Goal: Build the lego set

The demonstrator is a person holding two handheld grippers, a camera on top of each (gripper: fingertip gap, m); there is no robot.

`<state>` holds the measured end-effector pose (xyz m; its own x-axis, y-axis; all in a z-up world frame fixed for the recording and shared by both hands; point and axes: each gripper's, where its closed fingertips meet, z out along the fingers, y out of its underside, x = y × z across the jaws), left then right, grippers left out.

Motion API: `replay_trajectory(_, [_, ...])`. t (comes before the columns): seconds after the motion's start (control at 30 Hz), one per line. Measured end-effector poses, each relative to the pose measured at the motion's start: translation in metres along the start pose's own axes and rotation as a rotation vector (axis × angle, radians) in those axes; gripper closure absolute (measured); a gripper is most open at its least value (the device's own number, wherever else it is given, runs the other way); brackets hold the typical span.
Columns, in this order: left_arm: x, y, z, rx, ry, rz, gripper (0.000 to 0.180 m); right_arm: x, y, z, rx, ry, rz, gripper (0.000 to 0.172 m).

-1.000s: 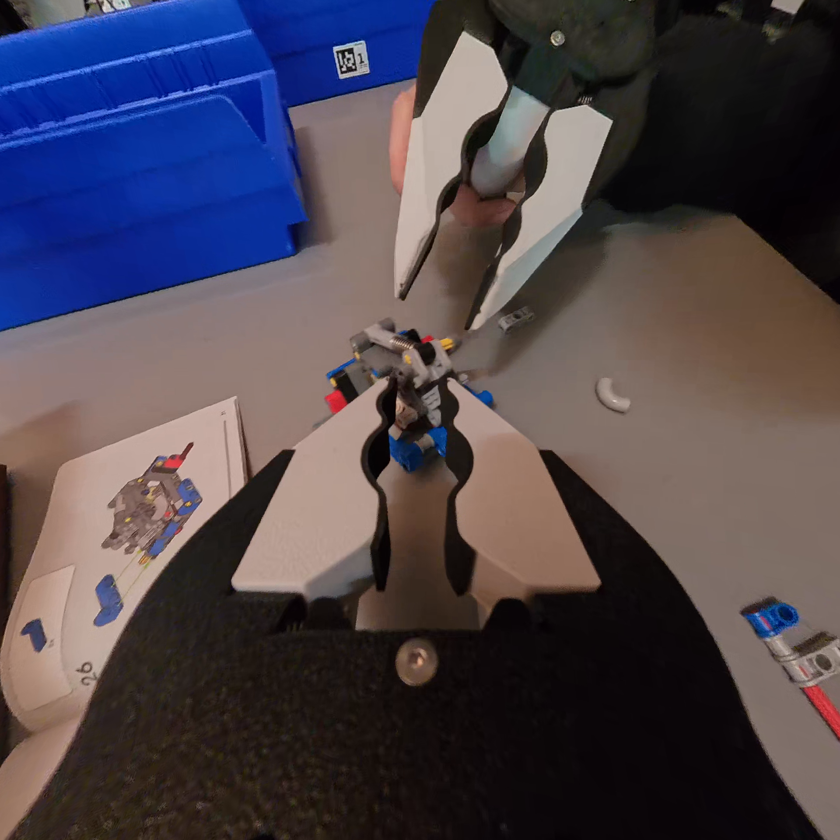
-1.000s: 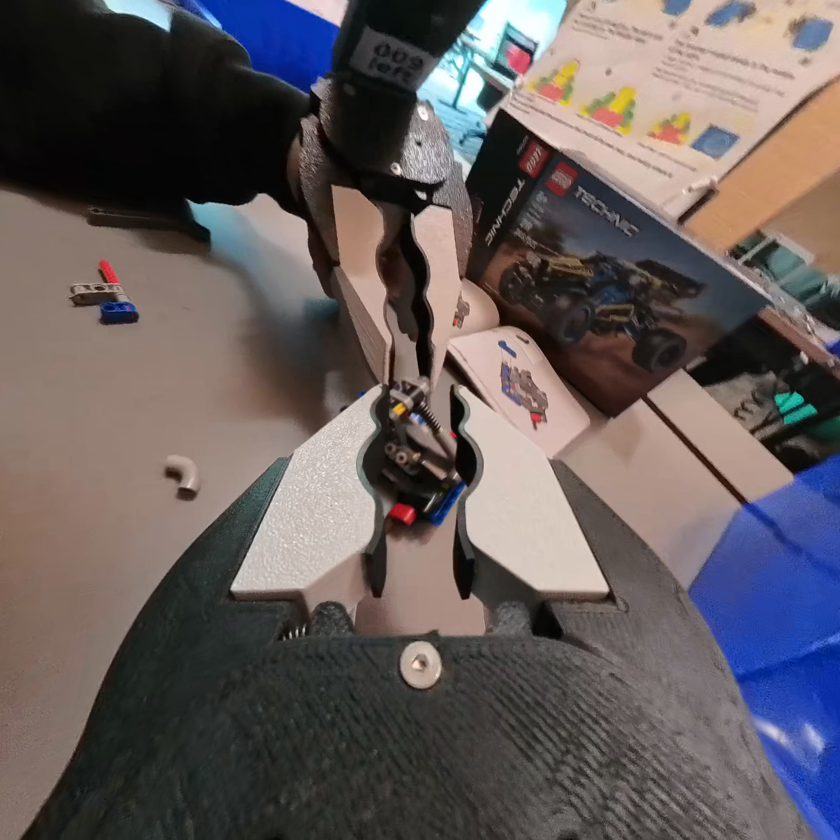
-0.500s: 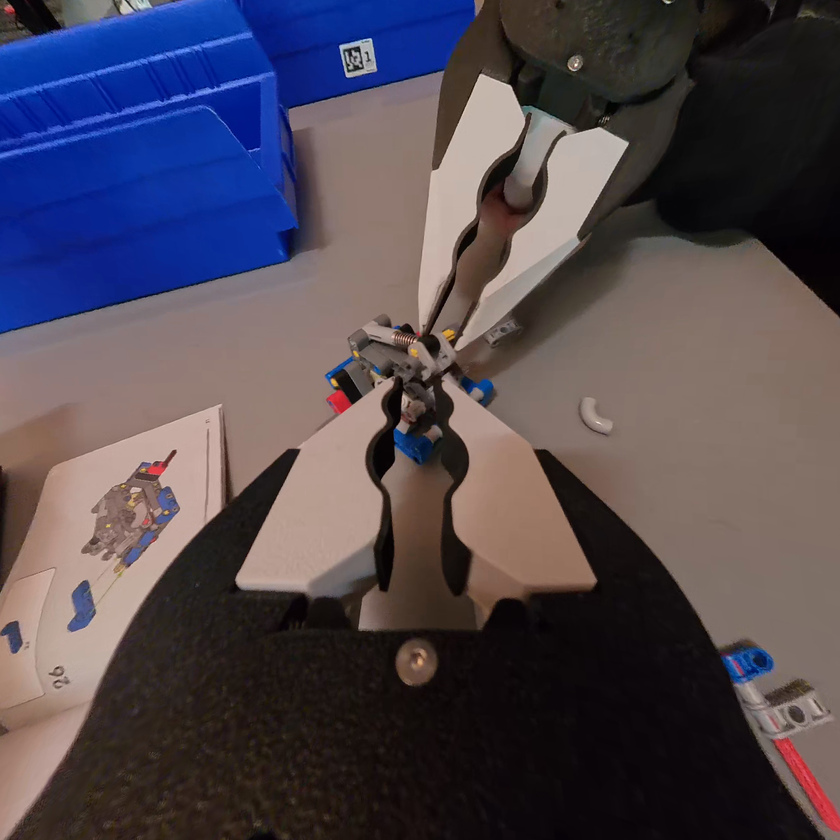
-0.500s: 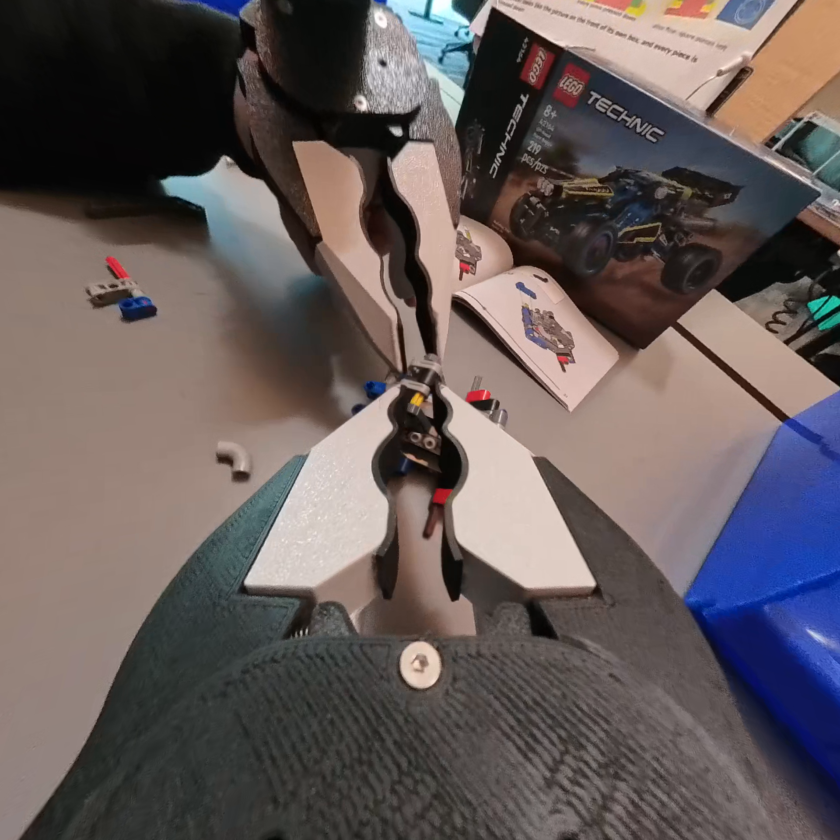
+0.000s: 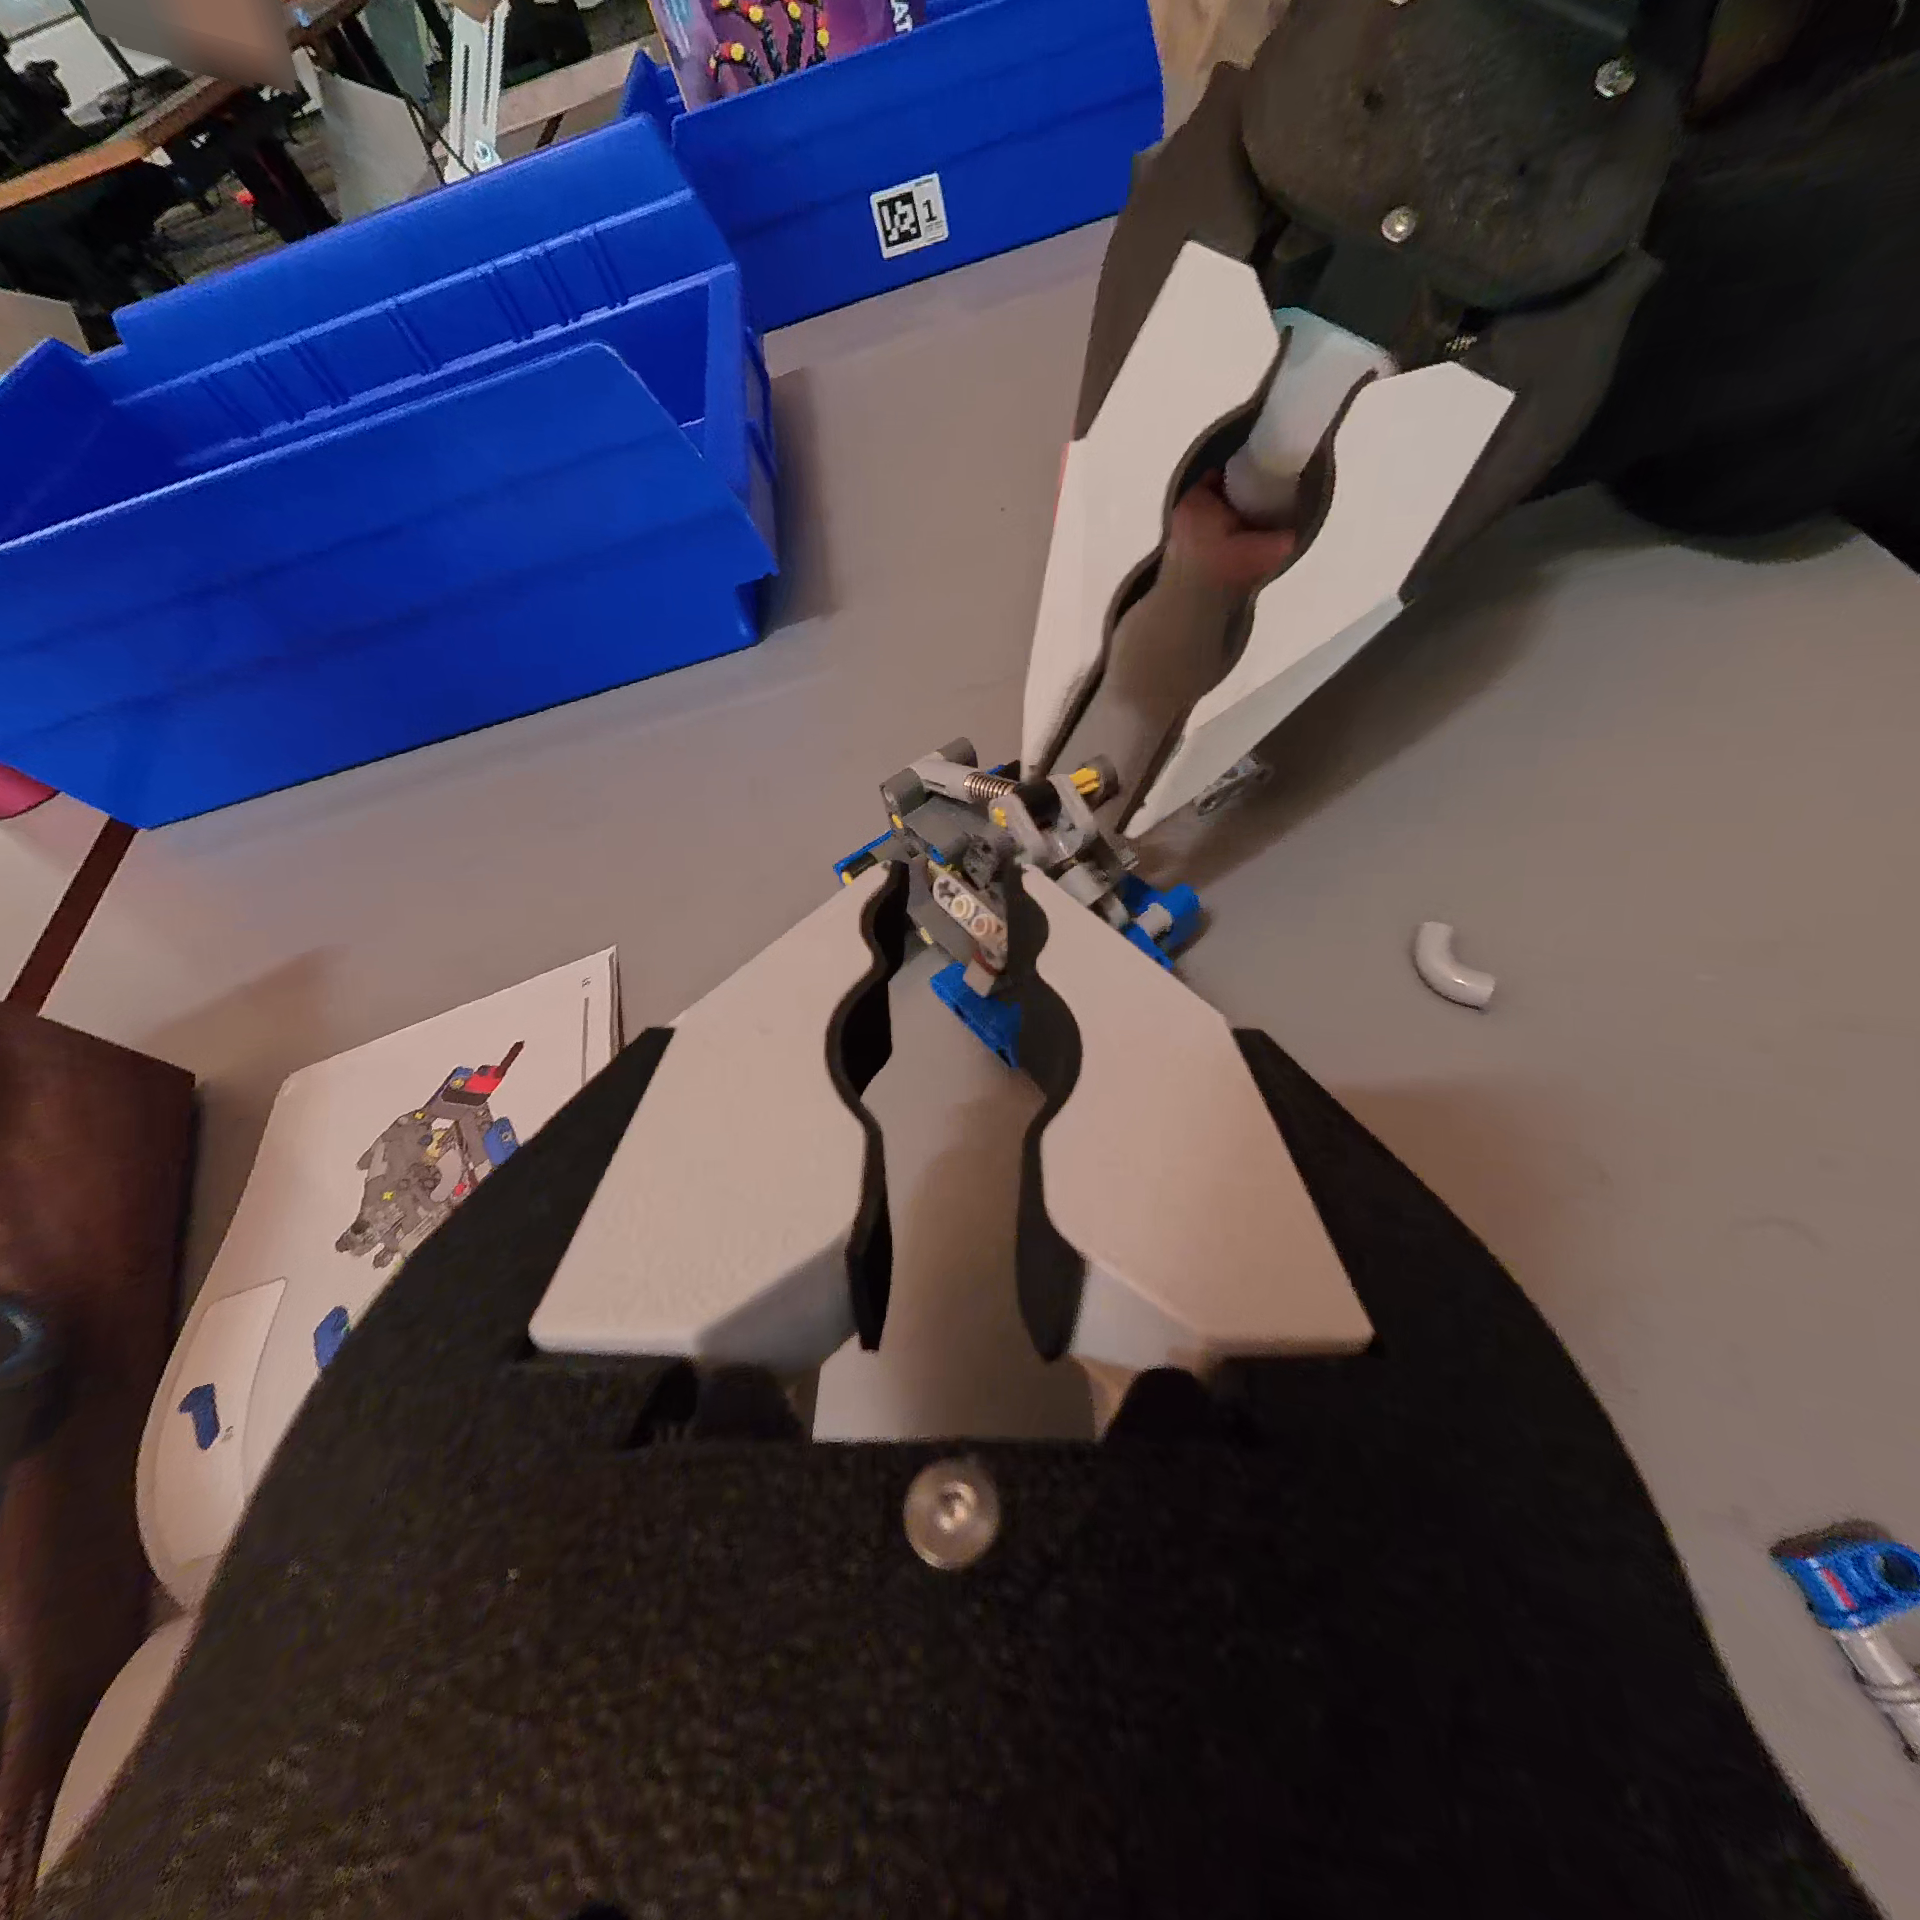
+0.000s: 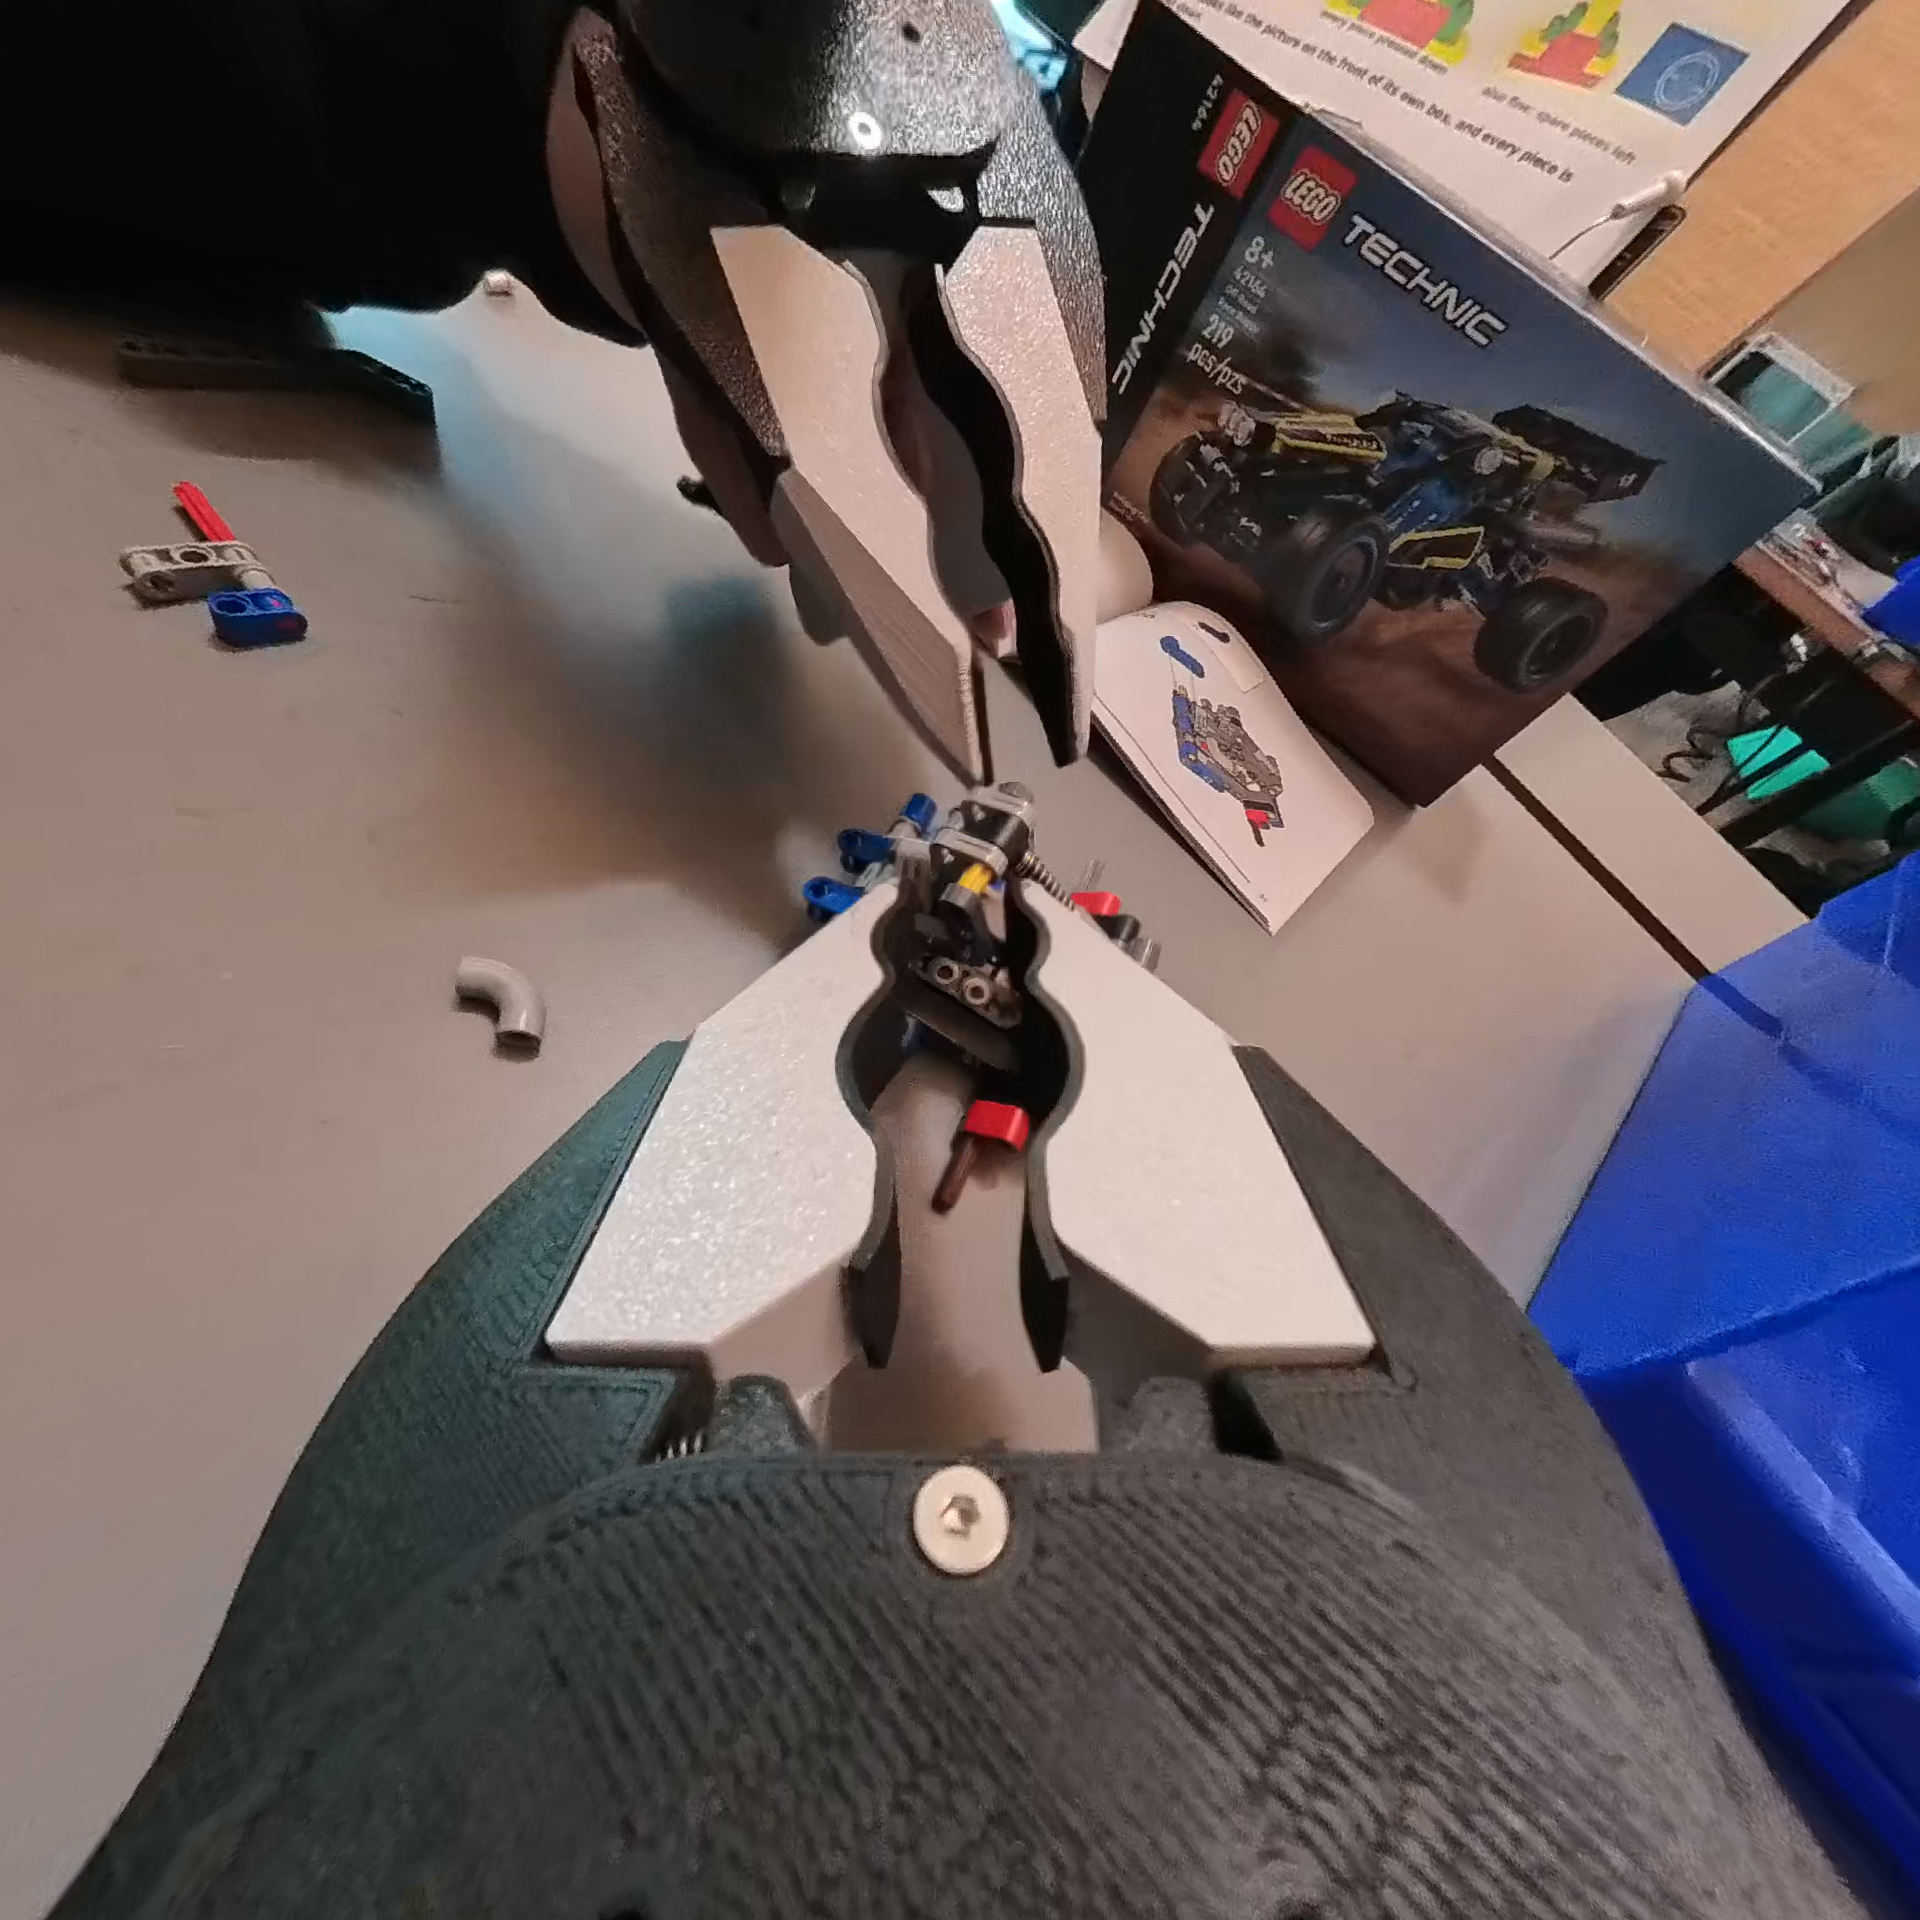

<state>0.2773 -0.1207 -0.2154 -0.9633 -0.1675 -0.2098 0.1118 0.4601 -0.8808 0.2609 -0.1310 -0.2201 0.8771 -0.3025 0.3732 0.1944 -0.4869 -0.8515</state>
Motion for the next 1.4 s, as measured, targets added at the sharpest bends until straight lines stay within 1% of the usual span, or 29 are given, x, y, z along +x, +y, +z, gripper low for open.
replay_trajectory(0.03, [0.001, 0.0, 0.001, -0.002, 0.004, 0.009, 0.165, 0.0, -0.001, 0.001, 0.003, -0.006, -0.005, 0.157])
replay_trajectory(0.13, [0.0, 0.001, 0.002, 0.003, -0.005, 0.028, 0.168, 0.005, -0.003, 0.002, 0.018, 0.001, 0.001, 0.164])
replay_trajectory(0.2, [0.005, 0.001, 0.003, 0.006, 0.019, 0.028, 0.171, 0.007, -0.002, 0.002, 0.015, 0.001, -0.003, 0.166])
replay_trajectory(0.27, [0.014, 0.001, 0.003, 0.007, 0.066, 0.038, 0.17, 0.009, 0.0, 0.001, 0.014, -0.006, -0.008, 0.167])
replay_trajectory(0.3, [0.016, 0.001, 0.003, 0.007, 0.078, 0.044, 0.169, 0.008, 0.0, 0.0, 0.02, -0.025, -0.007, 0.168])
replay_trajectory(0.37, [0.013, 0.001, 0.003, -0.01, 0.053, 0.058, 0.162, 0.009, 0.002, -0.003, 0.03, -0.059, 0.002, 0.168])
replay_trajectory(0.47, [0.013, 0.002, 0.004, -0.017, 0.044, 0.082, 0.163, 0.009, 0.003, -0.007, 0.053, -0.128, 0.026, 0.168])
replay_trajectory(0.67, [0.012, 0.002, 0.009, -0.009, 0.02, 0.096, 0.174, 0.007, 0.004, -0.009, 0.071, -0.199, 0.034, 0.168])
replay_trajectory(0.77, [0.015, -0.003, 0.011, 0.029, 0.048, 0.067, 0.173, 0.007, 0.004, -0.009, 0.073, -0.201, 0.03, 0.168])
replay_trajectory(0.83, [0.015, 0.001, 0.014, 0.011, 0.041, 0.085, 0.171, 0.007, 0.004, -0.009, 0.074, -0.204, 0.03, 0.168])
replay_trajectory(1.0, [0.013, -0.002, 0.016, 0.034, 0.038, 0.092, 0.176, 0.009, 0.005, -0.009, 0.074, -0.192, 0.035, 0.168])
replay_trajectory(1.13, [0.011, -0.002, 0.017, 0.047, 0.017, 0.15, 0.176, 0.01, 0.005, -0.009, 0.07, -0.182, 0.035, 0.168])
replay_trajectory(1.2, [0.01, -0.002, 0.017, 0.041, 0.009, 0.154, 0.176, 0.01, 0.005, -0.008, 0.068, -0.168, 0.025, 0.167])
replay_trajectory(1.3, [0.01, -0.002, 0.017, 0.039, 0.014, 0.151, 0.176, 0.012, 0.004, -0.01, 0.062, -0.142, 0.019, 0.159])
replay_trajectory(1.37, [0.008, -0.002, 0.018, 0.04, 0.001, 0.142, 0.177, 0.008, 0.0, -0.01, 0.068, -0.151, 0.046, 0.146])
replay_trajectory(1.4, [0.008, -0.002, 0.018, 0.038, -0.004, 0.139, 0.177, 0.008, -0.004, -0.009, 0.073, -0.147, 0.063, 0.144])
